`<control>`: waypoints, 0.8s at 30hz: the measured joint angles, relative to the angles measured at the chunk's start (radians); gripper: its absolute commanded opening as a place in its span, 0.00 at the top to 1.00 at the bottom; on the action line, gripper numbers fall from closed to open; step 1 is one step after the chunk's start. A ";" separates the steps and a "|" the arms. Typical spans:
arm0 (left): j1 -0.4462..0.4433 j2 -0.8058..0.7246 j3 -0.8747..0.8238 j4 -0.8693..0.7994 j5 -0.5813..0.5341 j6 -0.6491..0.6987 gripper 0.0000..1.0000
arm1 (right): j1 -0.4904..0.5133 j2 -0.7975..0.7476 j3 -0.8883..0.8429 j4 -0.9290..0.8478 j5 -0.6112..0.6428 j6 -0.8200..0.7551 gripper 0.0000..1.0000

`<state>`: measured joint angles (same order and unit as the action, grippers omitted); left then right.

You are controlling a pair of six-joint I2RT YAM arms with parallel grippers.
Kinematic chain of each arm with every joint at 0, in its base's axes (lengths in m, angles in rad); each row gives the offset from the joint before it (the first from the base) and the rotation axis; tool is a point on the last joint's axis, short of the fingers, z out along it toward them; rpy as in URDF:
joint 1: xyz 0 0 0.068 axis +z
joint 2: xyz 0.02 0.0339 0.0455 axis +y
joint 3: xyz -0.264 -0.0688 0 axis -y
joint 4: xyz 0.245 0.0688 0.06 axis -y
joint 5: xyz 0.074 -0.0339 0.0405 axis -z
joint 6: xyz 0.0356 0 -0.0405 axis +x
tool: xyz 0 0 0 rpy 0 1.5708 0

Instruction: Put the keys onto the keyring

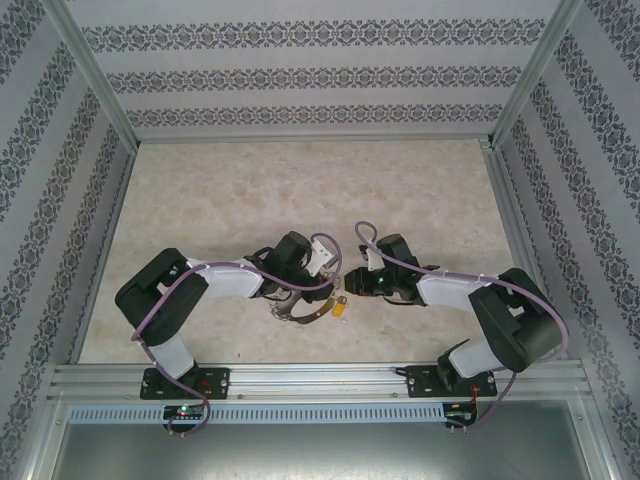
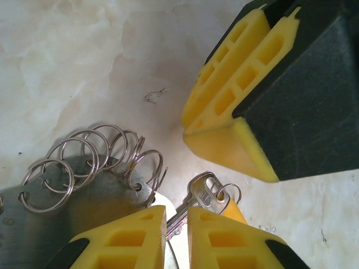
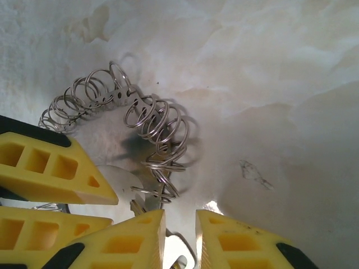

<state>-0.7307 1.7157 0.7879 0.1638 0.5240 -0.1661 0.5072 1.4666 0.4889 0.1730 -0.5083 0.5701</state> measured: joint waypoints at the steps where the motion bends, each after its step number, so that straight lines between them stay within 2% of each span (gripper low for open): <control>1: 0.000 0.002 0.000 0.001 0.000 0.000 0.83 | 0.002 0.007 0.002 0.003 -0.004 0.000 0.79; 9: 0.000 0.042 0.000 0.005 0.008 0.000 0.83 | 0.013 0.055 0.013 0.016 -0.009 0.000 0.85; 24: 0.006 0.057 0.004 0.039 0.011 0.000 0.83 | 0.013 0.080 0.020 0.036 -0.005 0.000 0.87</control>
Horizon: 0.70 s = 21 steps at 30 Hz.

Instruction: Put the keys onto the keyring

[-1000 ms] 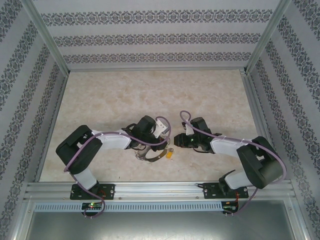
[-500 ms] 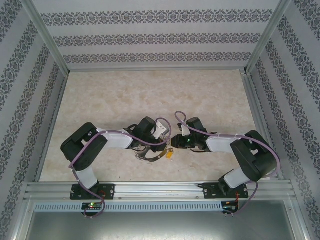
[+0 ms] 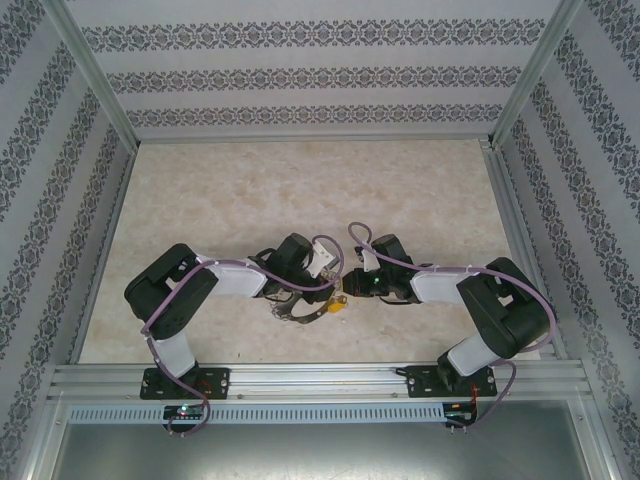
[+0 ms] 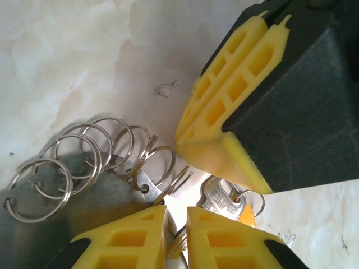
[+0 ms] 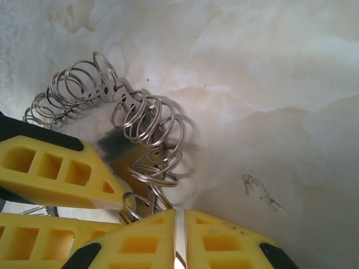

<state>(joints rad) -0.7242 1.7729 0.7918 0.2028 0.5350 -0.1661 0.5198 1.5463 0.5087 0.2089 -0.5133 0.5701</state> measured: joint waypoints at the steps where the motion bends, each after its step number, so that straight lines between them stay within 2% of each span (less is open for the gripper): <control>1: 0.000 0.000 0.001 0.003 0.000 0.000 0.83 | 0.000 0.000 0.000 0.003 0.000 0.000 0.87; 15: 0.000 0.019 0.032 0.023 0.016 -0.005 0.83 | -0.001 0.020 0.008 0.013 0.000 0.000 0.88; 21: 0.000 0.020 0.032 0.023 0.031 -0.015 0.92 | -0.004 0.021 0.008 0.013 0.000 0.000 0.90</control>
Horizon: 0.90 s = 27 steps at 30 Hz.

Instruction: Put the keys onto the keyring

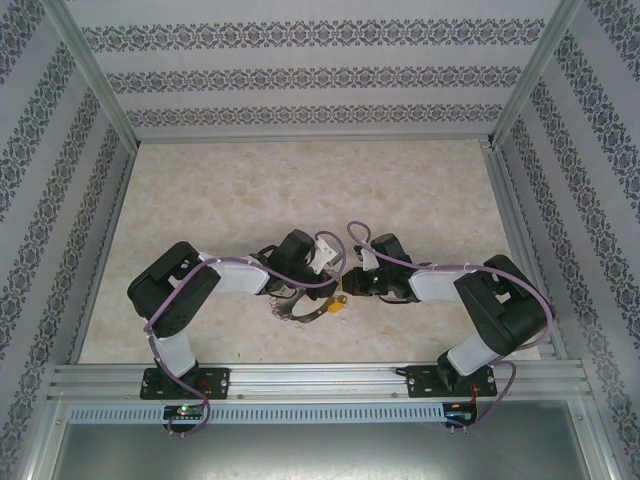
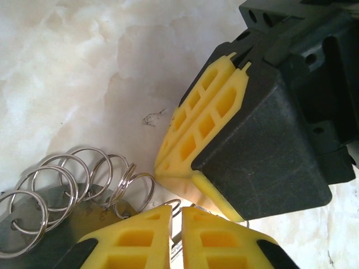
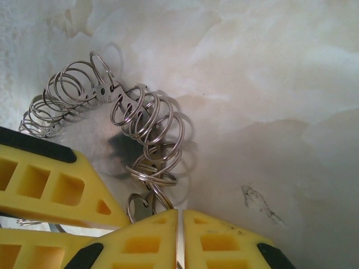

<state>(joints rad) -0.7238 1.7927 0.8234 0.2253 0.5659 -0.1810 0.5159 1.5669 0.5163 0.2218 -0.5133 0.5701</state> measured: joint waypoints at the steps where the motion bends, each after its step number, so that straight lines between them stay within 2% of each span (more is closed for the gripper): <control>1: 0.000 0.000 0.000 0.000 0.003 -0.004 0.93 | -0.003 0.000 0.000 0.000 0.000 0.000 0.91; 10: 0.000 -0.026 -0.045 0.002 0.016 -0.030 0.99 | -0.023 0.000 0.000 0.000 0.003 0.000 0.91; 13: 0.000 -0.070 -0.069 0.004 0.006 -0.039 0.95 | -0.023 -0.001 0.000 0.003 -0.003 0.000 0.80; 17: 0.000 -0.129 -0.090 0.010 -0.037 -0.052 0.83 | -0.023 -0.023 0.000 0.011 -0.009 0.000 0.71; 22: 0.006 -0.159 -0.095 0.031 -0.112 -0.064 0.75 | -0.023 -0.035 0.001 0.016 -0.026 -0.001 0.71; 27: 0.013 -0.164 -0.109 0.055 -0.175 -0.069 0.70 | -0.017 -0.034 0.017 0.016 -0.037 -0.003 0.76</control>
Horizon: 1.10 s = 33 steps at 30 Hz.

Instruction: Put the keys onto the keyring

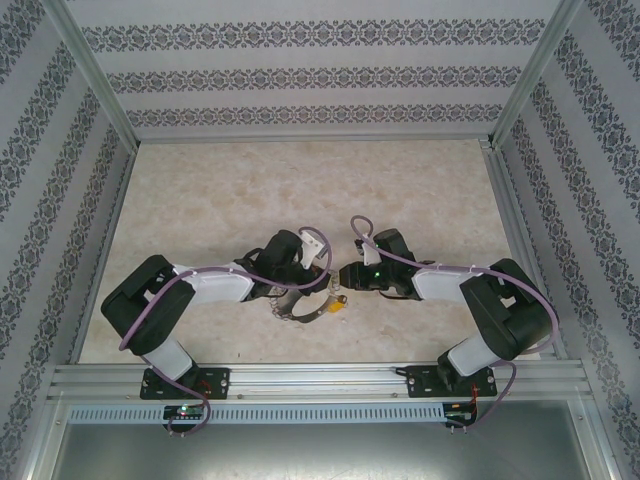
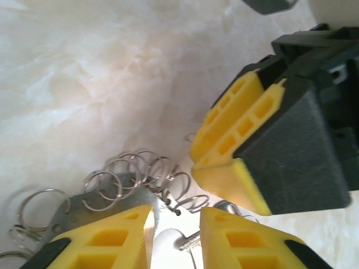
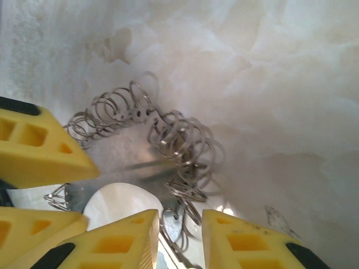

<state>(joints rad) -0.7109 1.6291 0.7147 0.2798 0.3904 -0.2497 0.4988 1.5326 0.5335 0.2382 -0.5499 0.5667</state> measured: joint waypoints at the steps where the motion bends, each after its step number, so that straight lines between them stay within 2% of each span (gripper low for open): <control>1: 0.000 -0.004 -0.008 0.003 -0.011 -0.003 0.69 | 0.003 0.002 0.005 0.000 -0.002 -0.001 0.77; 10: 0.008 -0.029 -0.055 0.022 -0.079 -0.021 0.67 | 0.036 0.019 0.014 0.006 -0.017 -0.001 0.79; 23: 0.013 -0.033 -0.058 0.047 -0.089 -0.021 0.67 | 0.043 0.029 0.014 0.003 -0.006 -0.010 0.81; 33: 0.013 -0.033 -0.058 0.048 -0.089 -0.021 0.66 | 0.043 0.062 0.036 -0.011 0.003 -0.039 1.00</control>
<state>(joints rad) -0.6979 1.5959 0.6567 0.3279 0.3016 -0.2710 0.5415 1.5944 0.5694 0.2276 -0.5468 0.5282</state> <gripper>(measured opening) 0.340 0.050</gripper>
